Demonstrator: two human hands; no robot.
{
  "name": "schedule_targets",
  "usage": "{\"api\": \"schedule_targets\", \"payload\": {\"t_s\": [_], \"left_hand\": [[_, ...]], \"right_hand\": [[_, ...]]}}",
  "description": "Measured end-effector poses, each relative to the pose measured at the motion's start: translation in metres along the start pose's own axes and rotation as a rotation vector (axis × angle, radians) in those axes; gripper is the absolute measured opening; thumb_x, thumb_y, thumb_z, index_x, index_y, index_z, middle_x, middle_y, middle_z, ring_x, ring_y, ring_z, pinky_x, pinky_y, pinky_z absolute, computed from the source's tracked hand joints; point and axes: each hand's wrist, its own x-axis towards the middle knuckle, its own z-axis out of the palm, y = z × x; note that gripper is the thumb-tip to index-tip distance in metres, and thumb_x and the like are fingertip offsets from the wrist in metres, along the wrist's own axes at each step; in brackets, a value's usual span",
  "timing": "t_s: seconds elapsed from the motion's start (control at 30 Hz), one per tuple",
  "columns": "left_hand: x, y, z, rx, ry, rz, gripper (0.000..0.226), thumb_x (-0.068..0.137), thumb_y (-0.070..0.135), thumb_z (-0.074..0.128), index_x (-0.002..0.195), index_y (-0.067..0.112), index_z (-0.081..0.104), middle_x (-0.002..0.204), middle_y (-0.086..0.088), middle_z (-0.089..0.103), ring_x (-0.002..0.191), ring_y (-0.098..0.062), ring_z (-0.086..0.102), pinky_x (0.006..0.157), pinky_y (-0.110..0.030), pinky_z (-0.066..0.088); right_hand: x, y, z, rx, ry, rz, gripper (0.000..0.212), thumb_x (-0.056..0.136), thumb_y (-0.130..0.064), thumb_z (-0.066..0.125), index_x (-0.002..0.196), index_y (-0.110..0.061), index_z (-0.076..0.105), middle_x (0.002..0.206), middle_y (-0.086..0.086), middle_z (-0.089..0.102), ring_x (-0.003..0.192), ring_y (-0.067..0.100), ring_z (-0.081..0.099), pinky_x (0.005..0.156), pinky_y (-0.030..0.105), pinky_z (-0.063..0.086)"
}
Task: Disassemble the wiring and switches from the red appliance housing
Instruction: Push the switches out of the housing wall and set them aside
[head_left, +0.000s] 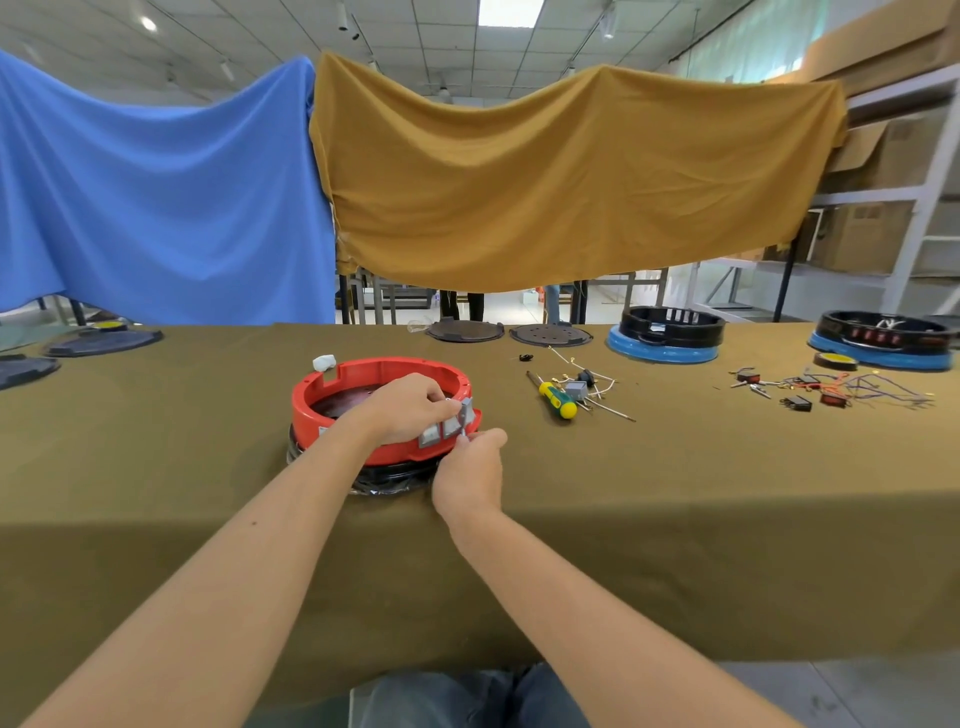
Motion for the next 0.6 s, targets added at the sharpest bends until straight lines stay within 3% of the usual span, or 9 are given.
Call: {"api": "schedule_targets", "payload": {"t_s": [0.2,0.27,0.33,0.4,0.47,0.53,0.6], "left_hand": [[-0.001,-0.001,0.0,-0.003,-0.011,0.008,0.035,0.1,0.041,0.05,0.09,0.011,0.063,0.085,-0.009,0.052,0.077,-0.02,0.046,0.066,-0.031,0.035],[0.0,-0.001,0.001,-0.01,-0.001,0.001,0.041,0.1,0.041,0.05,0.09,0.005,0.066,0.083,-0.009,0.053,0.075,-0.02,0.046,0.066,-0.031,0.034],[0.0,-0.001,0.001,-0.012,0.01,-0.009,0.047,0.1,0.041,0.05,0.098,-0.003,0.067,0.084,-0.009,0.056,0.075,-0.019,0.047,0.067,-0.032,0.036],[0.0,0.0,0.002,-0.005,0.014,-0.012,0.044,0.1,0.04,0.051,0.1,-0.001,0.068,0.085,-0.008,0.058,0.075,-0.017,0.048,0.068,-0.033,0.036],[0.0,0.0,0.002,-0.005,0.016,-0.014,0.042,0.1,0.039,0.052,0.1,0.0,0.069,0.085,-0.008,0.058,0.076,-0.017,0.048,0.068,-0.032,0.036],[-0.001,0.0,0.002,-0.009,0.022,-0.011,0.042,0.1,0.038,0.052,0.1,-0.002,0.068,0.084,-0.009,0.057,0.075,-0.017,0.047,0.067,-0.032,0.035],[-0.001,0.0,0.002,-0.01,0.024,-0.007,0.043,0.1,0.038,0.052,0.098,-0.002,0.069,0.082,-0.009,0.057,0.073,-0.017,0.046,0.066,-0.032,0.035]], "right_hand": [[0.021,-0.001,-0.027,-0.04,-0.142,0.101,0.009,0.106,-0.022,0.041,0.102,-0.015,0.045,0.087,0.002,0.049,0.071,0.015,0.043,0.075,0.036,0.044],[0.023,-0.003,-0.027,-0.025,-0.125,0.112,0.009,0.106,-0.02,0.041,0.098,-0.016,0.044,0.088,0.002,0.049,0.071,0.016,0.044,0.069,0.033,0.042],[0.018,-0.004,-0.018,0.068,-0.083,0.136,0.01,0.106,-0.019,0.039,0.096,-0.015,0.041,0.093,0.005,0.052,0.077,0.02,0.049,0.068,0.034,0.044],[0.009,-0.003,-0.002,0.127,0.003,0.155,0.008,0.106,-0.017,0.036,0.1,-0.012,0.038,0.103,0.008,0.053,0.091,0.027,0.055,0.079,0.039,0.049],[0.0,-0.005,0.015,0.24,0.104,0.184,0.008,0.105,-0.013,0.031,0.099,-0.012,0.036,0.109,0.007,0.053,0.098,0.026,0.054,0.082,0.036,0.046],[-0.006,-0.009,0.028,0.367,0.154,0.211,0.018,0.104,-0.013,0.026,0.093,-0.015,0.039,0.113,0.008,0.055,0.097,0.024,0.054,0.08,0.034,0.046],[-0.008,-0.012,0.035,0.398,0.216,0.215,0.024,0.104,-0.013,0.027,0.083,-0.019,0.036,0.107,0.008,0.054,0.086,0.021,0.051,0.066,0.028,0.042]]}}
